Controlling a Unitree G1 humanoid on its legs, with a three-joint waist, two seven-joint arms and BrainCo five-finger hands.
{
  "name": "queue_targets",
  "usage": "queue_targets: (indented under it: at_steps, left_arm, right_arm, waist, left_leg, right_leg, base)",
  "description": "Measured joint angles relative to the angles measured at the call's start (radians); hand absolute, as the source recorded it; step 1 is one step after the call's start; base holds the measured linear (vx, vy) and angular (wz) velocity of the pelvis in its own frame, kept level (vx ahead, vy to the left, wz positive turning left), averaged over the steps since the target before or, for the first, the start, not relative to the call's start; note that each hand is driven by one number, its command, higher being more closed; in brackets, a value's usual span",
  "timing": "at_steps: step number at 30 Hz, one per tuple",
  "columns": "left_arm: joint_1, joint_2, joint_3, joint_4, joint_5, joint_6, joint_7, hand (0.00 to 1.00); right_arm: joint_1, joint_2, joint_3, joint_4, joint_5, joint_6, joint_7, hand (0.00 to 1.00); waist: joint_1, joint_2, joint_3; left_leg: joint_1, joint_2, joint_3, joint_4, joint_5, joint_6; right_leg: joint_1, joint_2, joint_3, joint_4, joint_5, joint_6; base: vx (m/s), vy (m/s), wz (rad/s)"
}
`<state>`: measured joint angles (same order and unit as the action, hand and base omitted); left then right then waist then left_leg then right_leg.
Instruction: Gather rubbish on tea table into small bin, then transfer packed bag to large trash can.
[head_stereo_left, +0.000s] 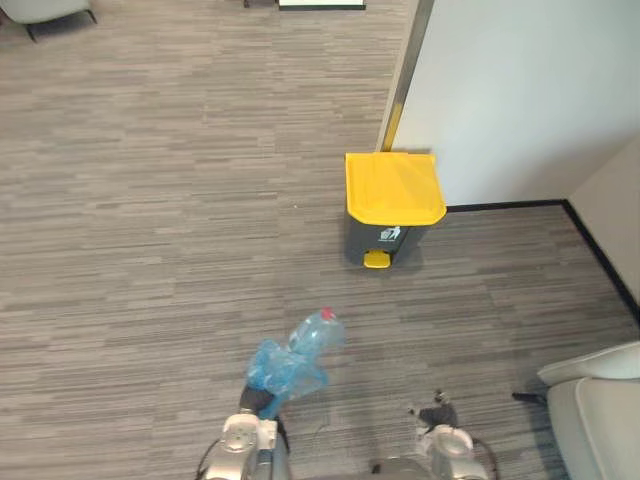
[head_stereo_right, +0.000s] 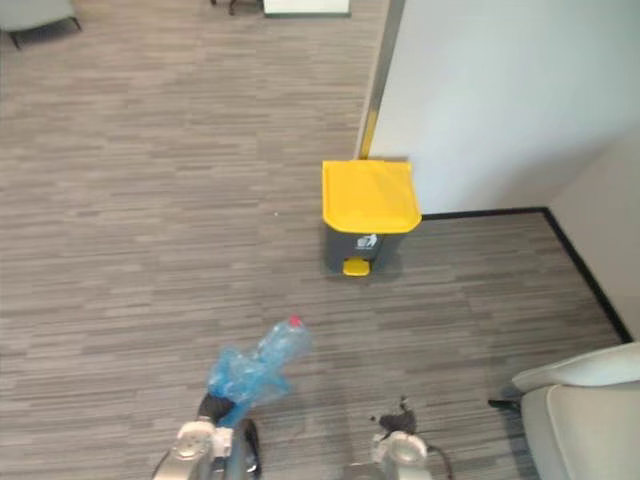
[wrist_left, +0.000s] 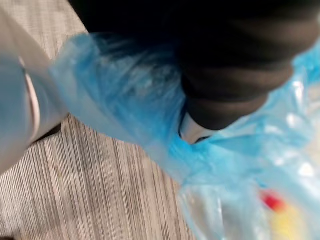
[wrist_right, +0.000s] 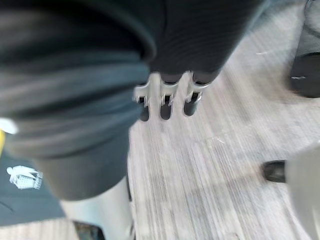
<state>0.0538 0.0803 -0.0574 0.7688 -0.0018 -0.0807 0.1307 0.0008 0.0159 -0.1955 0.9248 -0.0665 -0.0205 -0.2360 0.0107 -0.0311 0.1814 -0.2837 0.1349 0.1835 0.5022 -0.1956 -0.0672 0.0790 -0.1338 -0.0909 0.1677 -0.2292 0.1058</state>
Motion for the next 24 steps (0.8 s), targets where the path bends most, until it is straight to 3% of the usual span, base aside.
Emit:
queue_targets:
  at_steps: [2,3,4,5,6,7,8,10,12,13,14,18,20,21,22,23,24]
  left_arm:
    - [0.002,0.003,-0.001,0.023,0.0,0.001,0.0,1.0]
    - [0.002,0.003,-0.001,0.029,0.0,0.001,0.0,1.0]
    - [0.001,0.005,-0.006,0.042,0.0,0.002,0.0,1.0]
    - [0.007,0.017,-0.028,0.047,0.001,0.005,0.001,1.0]
    - [0.006,0.022,-0.039,0.049,0.001,0.006,0.001,1.0]
    - [0.009,0.023,-0.041,0.057,0.001,0.007,0.0,1.0]
    - [0.009,0.024,-0.04,0.073,0.001,0.01,0.0,1.0]
    - [0.007,0.034,-0.038,0.076,0.001,0.01,0.002,1.0]
    - [0.004,0.035,-0.038,0.083,0.001,0.009,0.002,1.0]
    - [0.004,0.041,-0.038,0.091,0.001,0.009,0.001,1.0]
    - [-0.005,0.028,-0.037,0.117,0.001,0.01,0.001,1.0]
    - [-0.011,0.008,-0.038,0.126,0.001,0.007,-0.001,1.0]
    - [-0.013,-0.001,-0.037,0.125,0.001,0.007,-0.004,1.0]
    - [-0.011,-0.018,-0.028,0.11,0.001,0.007,-0.006,1.0]
    - [0.002,-0.044,0.0,0.068,0.001,0.007,-0.009,1.0]
    - [0.009,-0.054,0.007,0.05,0.001,0.006,-0.01,1.0]
    - [0.018,-0.066,0.007,0.03,0.001,0.005,-0.015,1.0]
  right_arm:
    - [0.001,-0.005,0.0,0.004,0.0,-0.001,0.001,0.0]
    - [0.0,-0.004,0.0,0.005,0.0,-0.001,0.001,0.0]
    - [0.0,0.003,0.0,0.003,-0.001,-0.001,0.001,0.0]
    - [0.004,0.009,0.0,-0.007,-0.002,-0.003,0.002,0.0]
    - [0.001,0.009,0.0,-0.008,-0.002,-0.005,0.002,0.0]
    - [-0.001,0.009,0.0,-0.007,-0.003,-0.006,0.002,0.0]
    - [-0.003,0.008,0.002,-0.006,-0.005,-0.007,0.003,0.0]
    - [-0.006,0.004,0.005,-0.005,-0.011,-0.009,0.003,0.0]
    - [-0.014,-0.012,0.014,0.002,-0.012,-0.009,0.002,0.0]
    - [-0.009,-0.017,0.016,0.008,-0.012,-0.009,0.002,0.0]
    - [-0.011,-0.032,0.008,0.015,-0.008,-0.011,0.002,0.0]
    - [-0.022,-0.056,-0.01,0.034,-0.01,-0.008,0.005,0.0]
    - [-0.009,-0.054,-0.029,0.032,-0.01,-0.006,0.007,0.0]
    - [0.013,-0.052,-0.026,0.018,-0.01,-0.005,0.007,0.0]
    - [0.037,-0.047,-0.008,-0.012,-0.01,-0.005,0.007,0.0]
    - [0.041,-0.044,0.005,-0.02,-0.01,-0.006,0.007,0.0]
    - [0.042,-0.036,0.006,-0.029,-0.009,-0.004,0.007,0.0]
  waist:
    - [-0.002,0.029,0.006]
    - [-0.001,0.029,0.008]
    - [-0.002,0.022,0.014]
    - [-0.008,0.006,0.019]
    - [-0.011,0.0,0.022]
    - [-0.015,0.005,0.026]
    - [-0.024,0.0,0.026]
    - [-0.028,0.0,0.026]
    - [-0.029,0.008,0.03]
    - [-0.031,0.002,0.028]
    - [-0.04,0.035,0.025]
    - [-0.048,0.065,0.02]
    - [-0.053,0.067,0.021]
    - [-0.056,0.067,0.021]
    - [-0.047,0.07,0.022]
    - [-0.036,0.068,0.023]
    - [-0.018,0.065,0.024]
  left_leg:
    - [0.056,-0.007,0.013,-0.037,-0.068,0.01]
    - [0.07,-0.008,0.018,-0.048,-0.072,0.008]
    - [0.108,-0.01,0.051,-0.078,-0.074,0.01]
    - [0.162,-0.03,0.086,-0.122,-0.083,0.024]
    - [0.186,-0.037,0.096,-0.138,-0.088,0.029]
    - [0.212,-0.041,0.11,-0.158,-0.091,0.034]
    - [0.254,-0.044,0.113,-0.198,-0.1,0.042]
    - [0.299,-0.036,0.122,-0.253,-0.097,0.037]
    - [0.344,-0.019,0.141,-0.292,-0.083,0.012]
    - [0.375,-0.027,0.142,-0.317,-0.086,-0.009]
    - [0.397,-0.004,0.122,-0.332,-0.092,-0.028]
    - [0.42,0.001,0.08,-0.334,-0.022,-0.034]
    - [0.413,0.016,0.067,-0.215,-0.018,-0.04]
    - [0.363,0.04,0.05,-0.025,-0.003,-0.062]
    - [0.265,0.077,0.034,0.222,0.073,-0.066]
    - [0.214,0.1,0.026,0.328,0.094,-0.06]
    - [0.144,0.128,0.031,0.457,0.028,-0.034]
  right_leg:
    - [-0.027,-0.005,0.046,0.09,0.0,0.01]
    - [-0.047,-0.009,0.06,0.133,-0.004,0.016]
    - [-0.121,-0.024,0.087,0.283,-0.004,0.023]
    - [-0.217,-0.055,0.097,0.468,0.031,0.054]
    - [-0.247,-0.066,0.092,0.542,0.058,0.049]
    - [-0.28,-0.077,0.077,0.597,0.044,0.028]
    - [-0.309,-0.081,0.006,0.614,-0.018,0.0]
    - [-0.351,-0.058,-0.089,0.561,-0.06,-0.038]
    - [-0.388,-0.006,-0.162,0.426,-0.049,-0.073]
    - [-0.4,0.032,-0.183,0.258,0.038,-0.088]
    - [-0.358,0.073,-0.189,0.196,0.122,-0.16]
    - [-0.331,0.084,-0.184,0.195,0.093,-0.165]
    - [-0.258,0.086,-0.198,0.167,0.069,-0.159]
    - [-0.189,0.093,-0.206,0.129,0.064,-0.152]
    - [-0.123,0.096,-0.201,0.086,0.06,-0.151]
    - [-0.098,0.098,-0.191,0.069,0.056,-0.155]
    - [-0.065,0.099,-0.166,0.05,0.048,-0.152]
  base:
    - [0.2,0.188,-0.5]
    - [0.19,0.189,-0.64]
    - [0.11,0.097,-0.66]
    - [0.18,0.134,-0.65]
    - [0.15,0.08,-0.5]
    - [0.19,0.058,-0.32]
    - [0.16,0.024,-0.21]
    - [0.25,-0.03,-0.09]
    - [0.34,-0.08,-0.09]
    - [0.43,-0.06,0.02]
    - [0.44,-0.034,-0.05]
    - [0.39,-0.07,-0.1]
    - [0.36,-0.054,0.2]
    - [0.33,-0.001,0.13]
    - [0.38,0.03,0.01]
    - [0.29,0.114,-0.36]
    - [0.27,0.16,-0.58]
